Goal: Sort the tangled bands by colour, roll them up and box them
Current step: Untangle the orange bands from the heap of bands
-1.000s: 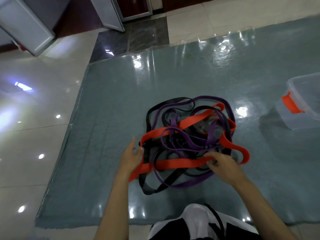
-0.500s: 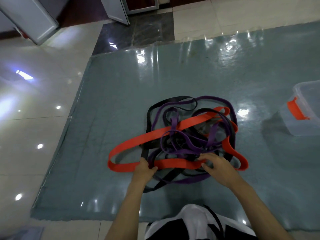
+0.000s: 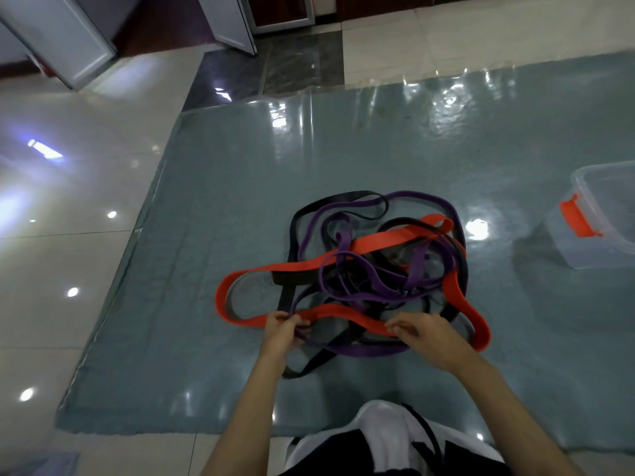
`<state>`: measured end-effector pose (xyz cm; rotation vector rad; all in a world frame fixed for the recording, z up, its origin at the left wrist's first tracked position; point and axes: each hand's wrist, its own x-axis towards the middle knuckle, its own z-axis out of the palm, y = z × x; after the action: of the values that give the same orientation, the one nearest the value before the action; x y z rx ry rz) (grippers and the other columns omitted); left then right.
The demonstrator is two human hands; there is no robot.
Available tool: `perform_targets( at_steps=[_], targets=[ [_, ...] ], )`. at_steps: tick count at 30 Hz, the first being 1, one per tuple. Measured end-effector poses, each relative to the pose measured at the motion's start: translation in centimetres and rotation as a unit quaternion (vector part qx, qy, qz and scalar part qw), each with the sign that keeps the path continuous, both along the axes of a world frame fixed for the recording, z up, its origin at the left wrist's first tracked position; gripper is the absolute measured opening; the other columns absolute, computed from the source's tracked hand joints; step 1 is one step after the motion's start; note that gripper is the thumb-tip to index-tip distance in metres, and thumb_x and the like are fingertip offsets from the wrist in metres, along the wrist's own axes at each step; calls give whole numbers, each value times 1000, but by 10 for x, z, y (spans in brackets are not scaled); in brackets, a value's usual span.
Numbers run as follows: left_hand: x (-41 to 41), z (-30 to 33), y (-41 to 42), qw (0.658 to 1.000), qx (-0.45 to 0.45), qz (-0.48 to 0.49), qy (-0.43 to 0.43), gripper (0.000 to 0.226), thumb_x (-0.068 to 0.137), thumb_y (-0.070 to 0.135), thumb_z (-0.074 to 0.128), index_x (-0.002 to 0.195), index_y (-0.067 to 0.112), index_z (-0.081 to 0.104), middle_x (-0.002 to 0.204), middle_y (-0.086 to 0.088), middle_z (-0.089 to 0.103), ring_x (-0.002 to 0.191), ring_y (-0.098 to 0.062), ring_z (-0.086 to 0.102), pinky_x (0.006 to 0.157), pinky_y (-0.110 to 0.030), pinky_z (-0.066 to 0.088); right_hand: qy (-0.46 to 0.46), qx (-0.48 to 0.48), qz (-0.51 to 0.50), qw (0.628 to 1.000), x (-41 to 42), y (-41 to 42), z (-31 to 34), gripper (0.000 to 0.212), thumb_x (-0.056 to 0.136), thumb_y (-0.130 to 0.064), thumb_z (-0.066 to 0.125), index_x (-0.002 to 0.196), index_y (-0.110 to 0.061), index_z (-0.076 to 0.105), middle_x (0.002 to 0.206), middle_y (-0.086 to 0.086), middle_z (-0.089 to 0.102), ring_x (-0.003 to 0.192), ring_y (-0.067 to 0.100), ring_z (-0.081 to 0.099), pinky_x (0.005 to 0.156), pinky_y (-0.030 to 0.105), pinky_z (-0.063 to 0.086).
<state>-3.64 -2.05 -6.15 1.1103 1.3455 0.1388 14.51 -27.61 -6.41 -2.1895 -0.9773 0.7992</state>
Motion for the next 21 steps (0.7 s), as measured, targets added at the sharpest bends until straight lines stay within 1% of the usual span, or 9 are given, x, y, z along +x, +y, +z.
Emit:
perform_targets(
  at_steps=[2,4,6,8,11,13,15,18,21],
  targets=[
    [0,9,9,999,-20,13,-28,23,97,-2,64,110,9,48,89,-16,78,80,-28,75,77,-46,64,41,2,22,999,-5,3,1,20,98,-20,71,113,-31,78,105,-19,78,98,-7,72,94,30,58],
    [-1,17,15,998,-33,6,-46,24,97,3,69,108,13,49,85,-12,80,81,-27,78,65,-39,65,85,-11,49,995,-11,5,1,29,98,-19,72,125,-28,73,119,-12,77,111,-3,70,103,30,55],
    [-2,22,18,998,-37,-14,-48,26,97,8,73,109,14,51,85,-10,82,78,-25,80,63,-37,64,88,-49,87,991,-16,6,-2,44,96,-21,74,139,-26,65,137,-8,69,127,2,62,110,25,48],
    [-2,24,17,998,-26,-35,-45,28,95,10,75,112,15,52,88,-11,82,73,-23,80,63,-36,64,68,-92,117,986,-21,7,-5,55,94,-23,77,146,-24,59,148,-6,59,136,7,54,112,21,42],
    [-3,23,14,998,-8,-35,-45,29,95,11,75,113,16,53,89,-10,82,75,-23,80,66,-37,64,33,-128,130,983,-26,7,-8,67,90,-25,78,152,-27,53,157,-5,48,144,15,45,119,27,35],
    [-4,24,13,999,-7,-27,-46,29,95,12,77,112,16,54,87,-11,82,77,-24,81,66,-36,65,0,-148,124,981,-30,6,-9,67,89,-28,78,151,-28,54,156,-6,47,143,18,45,119,29,36],
    [-5,27,12,998,3,-25,-50,28,95,15,77,111,15,55,87,-12,82,80,-26,81,65,-35,64,-33,-153,99,983,-34,2,-10,64,87,-27,78,147,-29,58,149,-6,51,137,19,49,115,30,40],
    [-1,32,11,998,24,-32,-58,27,94,19,78,109,15,56,80,-9,79,75,-23,78,56,-28,60,-82,-136,23,987,-34,-6,-8,60,83,-16,78,140,-29,64,136,-6,54,127,21,52,109,30,44],
    [6,36,11,997,35,-42,-59,23,94,21,78,106,15,58,81,-8,77,72,-19,76,54,-26,58,-151,-143,-76,975,-28,-22,-7,57,83,-3,72,135,-25,66,128,2,56,118,28,53,98,38,49]
  ],
)
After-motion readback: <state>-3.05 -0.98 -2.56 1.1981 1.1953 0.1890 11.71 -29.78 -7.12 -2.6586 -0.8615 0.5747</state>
